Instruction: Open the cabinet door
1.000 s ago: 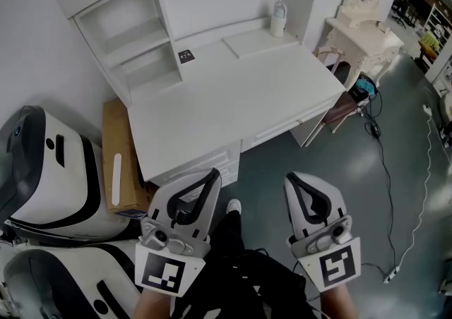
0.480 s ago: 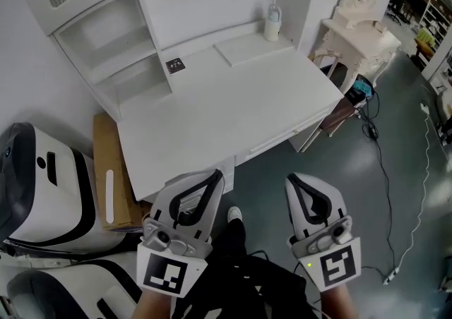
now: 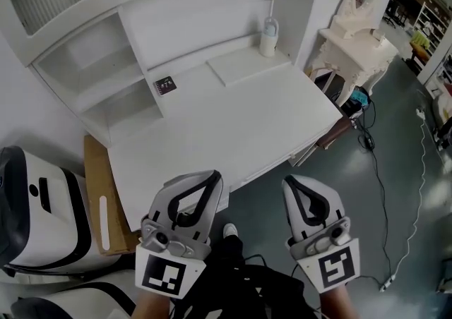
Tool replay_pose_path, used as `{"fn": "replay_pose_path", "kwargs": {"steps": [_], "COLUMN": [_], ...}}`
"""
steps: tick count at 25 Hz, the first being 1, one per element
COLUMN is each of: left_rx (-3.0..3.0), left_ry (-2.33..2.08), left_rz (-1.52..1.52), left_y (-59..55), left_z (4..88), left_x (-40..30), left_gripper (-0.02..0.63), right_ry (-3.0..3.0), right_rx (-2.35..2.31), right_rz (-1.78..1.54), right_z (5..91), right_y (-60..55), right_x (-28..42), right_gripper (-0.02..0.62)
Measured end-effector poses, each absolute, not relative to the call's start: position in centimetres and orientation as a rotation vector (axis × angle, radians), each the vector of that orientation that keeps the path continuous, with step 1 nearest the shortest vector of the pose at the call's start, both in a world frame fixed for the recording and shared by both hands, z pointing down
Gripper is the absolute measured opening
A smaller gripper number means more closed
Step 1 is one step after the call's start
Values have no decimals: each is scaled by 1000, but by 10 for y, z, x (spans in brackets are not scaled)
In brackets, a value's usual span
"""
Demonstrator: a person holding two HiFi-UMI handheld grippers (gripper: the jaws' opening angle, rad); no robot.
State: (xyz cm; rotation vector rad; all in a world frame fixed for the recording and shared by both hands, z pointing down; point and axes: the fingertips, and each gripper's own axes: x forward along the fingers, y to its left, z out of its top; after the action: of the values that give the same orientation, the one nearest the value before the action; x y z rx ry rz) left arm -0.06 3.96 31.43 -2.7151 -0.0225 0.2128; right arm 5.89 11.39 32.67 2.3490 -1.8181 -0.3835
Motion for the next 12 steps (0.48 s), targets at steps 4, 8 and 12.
{"fn": "replay_pose_path", "kwargs": {"steps": [4, 8, 12], "left_rx": [-2715, -2706, -2702], "left_ry": [-26, -19, -2], "left_rz": [231, 243, 259], "left_y": [17, -6, -30], "left_z": [309, 305, 302], "left_x": [26, 50, 68], "left_gripper": [0, 0, 0], "right_ry": [-1816, -1816, -1826], "right_rx": [2346, 2348, 2340], "right_rz": [-400, -411, -427], "right_z": [320, 315, 312], "right_y": [92, 70, 46], "right_x": [85, 109, 127], "right_gripper": [-2, -2, -2]}}
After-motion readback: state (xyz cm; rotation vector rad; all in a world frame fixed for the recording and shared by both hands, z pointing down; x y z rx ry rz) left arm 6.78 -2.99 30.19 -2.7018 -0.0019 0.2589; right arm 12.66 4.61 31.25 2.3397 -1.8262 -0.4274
